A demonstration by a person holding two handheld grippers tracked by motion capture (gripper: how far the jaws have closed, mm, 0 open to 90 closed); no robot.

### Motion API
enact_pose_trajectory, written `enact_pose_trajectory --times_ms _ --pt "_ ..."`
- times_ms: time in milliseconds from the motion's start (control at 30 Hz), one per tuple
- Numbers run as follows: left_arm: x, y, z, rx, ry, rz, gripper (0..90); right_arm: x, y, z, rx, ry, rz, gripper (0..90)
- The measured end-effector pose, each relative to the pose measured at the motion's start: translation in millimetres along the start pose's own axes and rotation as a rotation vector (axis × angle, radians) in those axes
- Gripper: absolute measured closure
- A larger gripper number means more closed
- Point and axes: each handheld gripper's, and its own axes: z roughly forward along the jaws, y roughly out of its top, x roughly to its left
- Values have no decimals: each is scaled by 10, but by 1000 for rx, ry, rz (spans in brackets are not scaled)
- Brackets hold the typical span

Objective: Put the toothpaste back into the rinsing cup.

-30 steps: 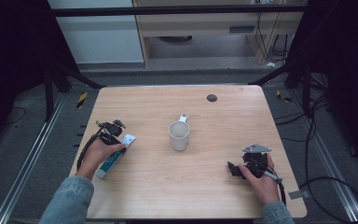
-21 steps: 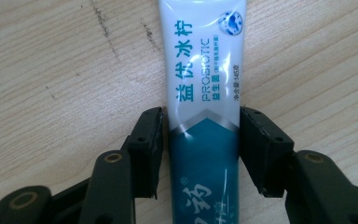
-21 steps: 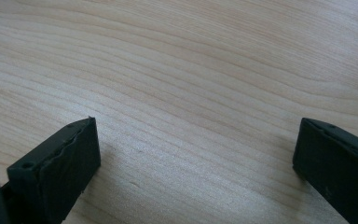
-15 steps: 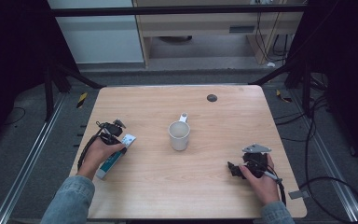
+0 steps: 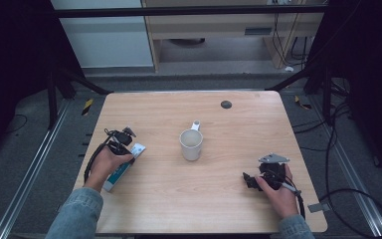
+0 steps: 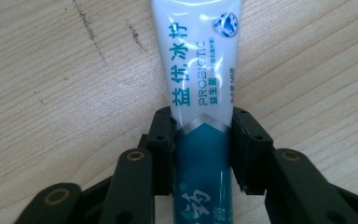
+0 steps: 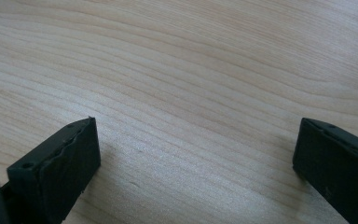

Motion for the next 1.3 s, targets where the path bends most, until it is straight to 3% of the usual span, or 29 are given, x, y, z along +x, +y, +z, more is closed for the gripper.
enact_pose_trajectory --times_ms 167,400,767,1067,1300 --pt "3 -48 -91 -43 -14 -3 762 0 0 0 0 0 0 8" --pt "-12 -110 -207 -76 -5 3 773 3 1 -2 1 2 4 8" --pt "-56 -92 -520 -156 18 14 777 4 2 -3 2 3 6 8" --pt "-51 -95 -610 -188 26 5 778 0 0 0 0 0 0 8" --pt "-123 -34 -670 -220 18 10 778 2 2 -2 2 3 3 7"
